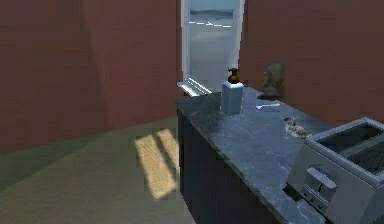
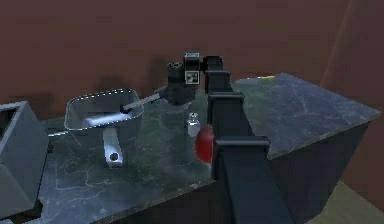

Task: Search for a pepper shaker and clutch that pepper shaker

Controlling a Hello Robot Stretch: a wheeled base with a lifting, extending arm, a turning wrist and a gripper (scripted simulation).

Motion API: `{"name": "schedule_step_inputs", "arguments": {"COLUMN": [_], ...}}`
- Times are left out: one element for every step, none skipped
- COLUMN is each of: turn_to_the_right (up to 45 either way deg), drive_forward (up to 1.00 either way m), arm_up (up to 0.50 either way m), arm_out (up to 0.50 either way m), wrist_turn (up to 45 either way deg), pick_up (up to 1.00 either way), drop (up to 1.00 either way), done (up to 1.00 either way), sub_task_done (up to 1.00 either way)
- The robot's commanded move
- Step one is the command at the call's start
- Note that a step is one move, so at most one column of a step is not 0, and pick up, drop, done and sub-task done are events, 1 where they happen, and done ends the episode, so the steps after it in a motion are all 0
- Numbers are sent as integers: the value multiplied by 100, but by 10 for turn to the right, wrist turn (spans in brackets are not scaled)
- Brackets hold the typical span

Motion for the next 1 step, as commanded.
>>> {"name": "schedule_step_inputs", "arguments": {"turn_to_the_right": [0], "drive_forward": [0], "arm_up": [0], "arm_out": [0], "wrist_turn": [450], "pick_up": [0], "drop": [0], "done": [0], "sub_task_done": [0]}}
